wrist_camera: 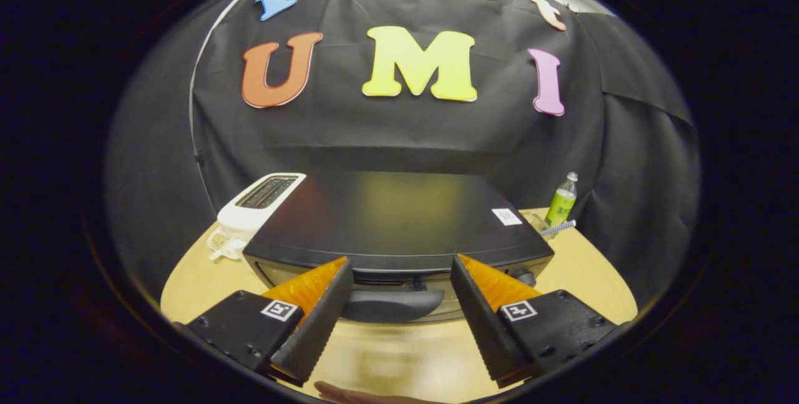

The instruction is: Open the toaster oven, put the food inside, and close the toaster oven door.

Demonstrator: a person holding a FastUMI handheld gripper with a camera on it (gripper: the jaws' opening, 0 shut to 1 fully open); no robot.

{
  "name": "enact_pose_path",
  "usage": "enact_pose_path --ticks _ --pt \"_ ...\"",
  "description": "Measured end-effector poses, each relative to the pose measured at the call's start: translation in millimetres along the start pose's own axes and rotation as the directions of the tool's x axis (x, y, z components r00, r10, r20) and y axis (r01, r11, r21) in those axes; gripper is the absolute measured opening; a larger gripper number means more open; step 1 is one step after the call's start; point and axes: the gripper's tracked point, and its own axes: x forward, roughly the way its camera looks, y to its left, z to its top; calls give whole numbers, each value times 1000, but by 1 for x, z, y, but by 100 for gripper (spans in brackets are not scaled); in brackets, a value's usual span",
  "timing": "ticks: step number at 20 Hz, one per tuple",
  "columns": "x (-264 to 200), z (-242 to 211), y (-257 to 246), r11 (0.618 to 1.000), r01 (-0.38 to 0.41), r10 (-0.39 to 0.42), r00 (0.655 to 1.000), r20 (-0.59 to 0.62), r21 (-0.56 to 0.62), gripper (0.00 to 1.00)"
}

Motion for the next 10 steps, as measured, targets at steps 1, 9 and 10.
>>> enact_pose_path --ticks 1,9,10 --pt "3 -7 1 1000 -5 5 1000 -23 10 100" --pt "-12 -29 -3 993 -98 94 994 51 66 100" --pt "-19 -39 -4 991 -111 109 993 40 71 100"
